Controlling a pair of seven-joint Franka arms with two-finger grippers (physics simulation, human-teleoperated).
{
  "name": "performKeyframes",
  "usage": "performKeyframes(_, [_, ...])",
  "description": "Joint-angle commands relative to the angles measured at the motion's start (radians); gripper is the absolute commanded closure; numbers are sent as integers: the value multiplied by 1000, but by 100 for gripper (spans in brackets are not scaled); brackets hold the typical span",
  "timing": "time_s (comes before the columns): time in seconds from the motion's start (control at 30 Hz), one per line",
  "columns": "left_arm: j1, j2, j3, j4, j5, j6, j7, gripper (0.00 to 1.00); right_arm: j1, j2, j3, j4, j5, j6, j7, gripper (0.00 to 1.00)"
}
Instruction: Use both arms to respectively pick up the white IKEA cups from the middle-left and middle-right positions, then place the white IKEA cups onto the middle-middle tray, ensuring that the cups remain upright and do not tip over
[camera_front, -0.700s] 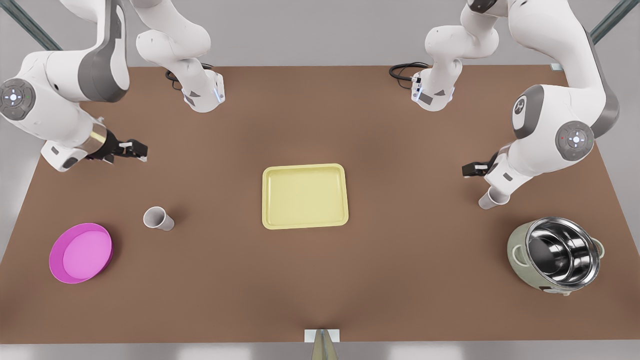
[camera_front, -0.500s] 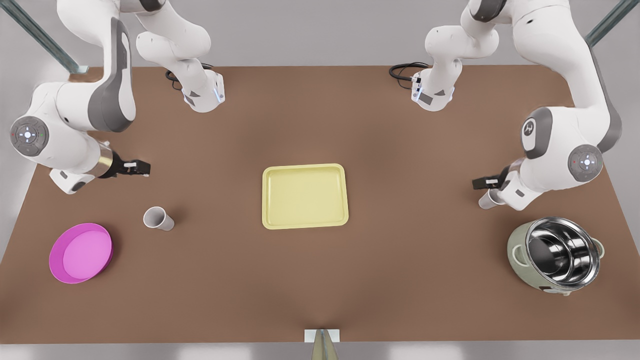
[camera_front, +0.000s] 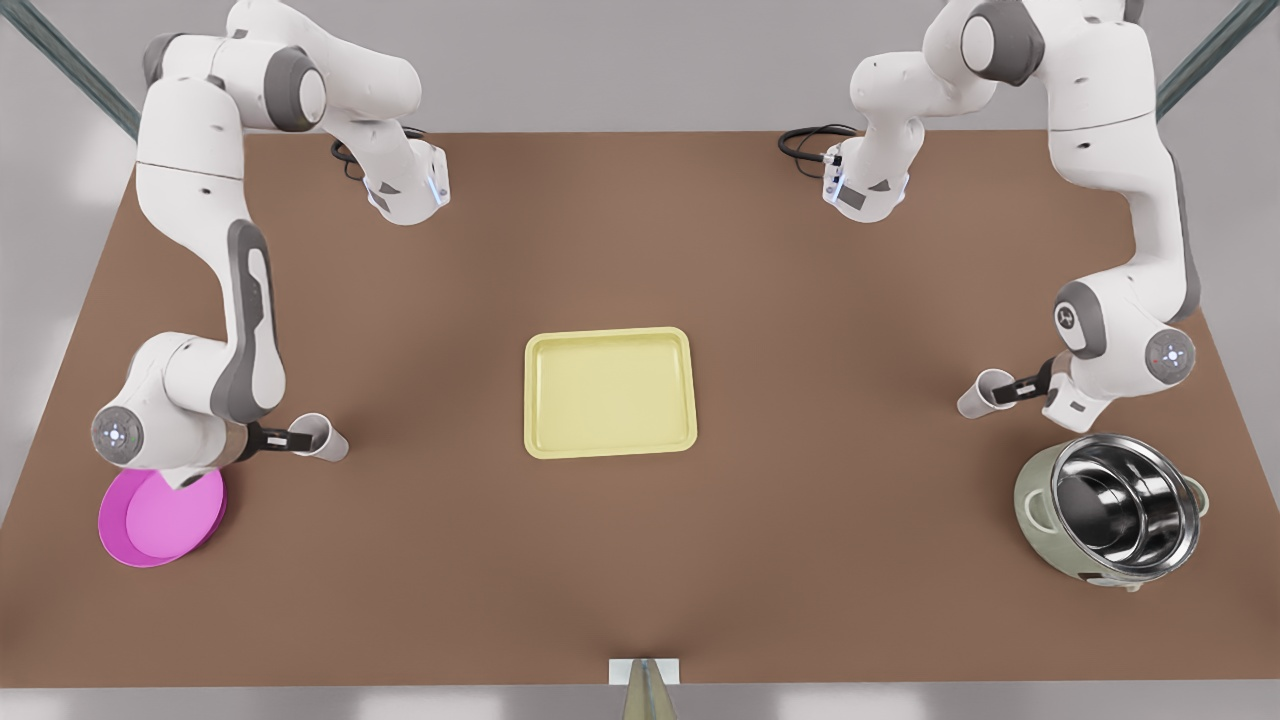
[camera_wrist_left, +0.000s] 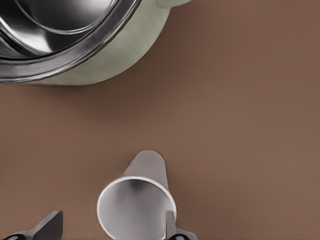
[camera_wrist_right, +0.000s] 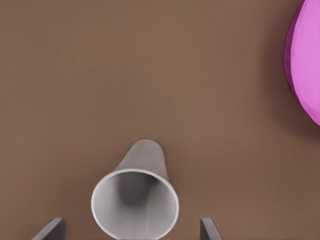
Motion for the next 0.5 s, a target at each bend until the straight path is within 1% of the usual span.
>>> performKeyframes(0.0, [6,11,8,-26,1,166,105,0,-15,-5,0,-48,40,163,-106,0])
performKeyframes(0.07, [6,13,9,-38,2,155,108,0,-24,-15,0,-117,43,234,-124,0])
performKeyframes(0.13, [4,13,9,-83,2,155,106,0,-42,-34,0,-169,43,268,-134,0])
performKeyframes(0.27, [1,31,9,-106,-5,166,97,0,-59,-26,0,-202,78,303,-178,0])
performKeyframes(0.3, [-4,32,8,-106,-5,180,94,21,-59,-25,0,-212,78,315,-178,0])
performKeyframes(0.33, [-5,32,8,-104,-5,181,94,55,-58,-26,0,-229,78,343,-178,0])
performKeyframes(0.37, [-5,32,8,-104,-7,180,91,65,-58,-26,0,-237,77,353,-180,0])
performKeyframes(0.4, [-5,32,8,-104,-45,180,89,66,-58,-29,0,-249,78,364,-180,0])
performKeyframes(0.43, [-7,32,8,-102,-62,180,89,78,-58,-29,0,-261,77,386,-180,0])
performKeyframes(0.47, [-7,31,8,-102,-64,180,89,79,-58,-28,1,-274,77,400,-180,0])
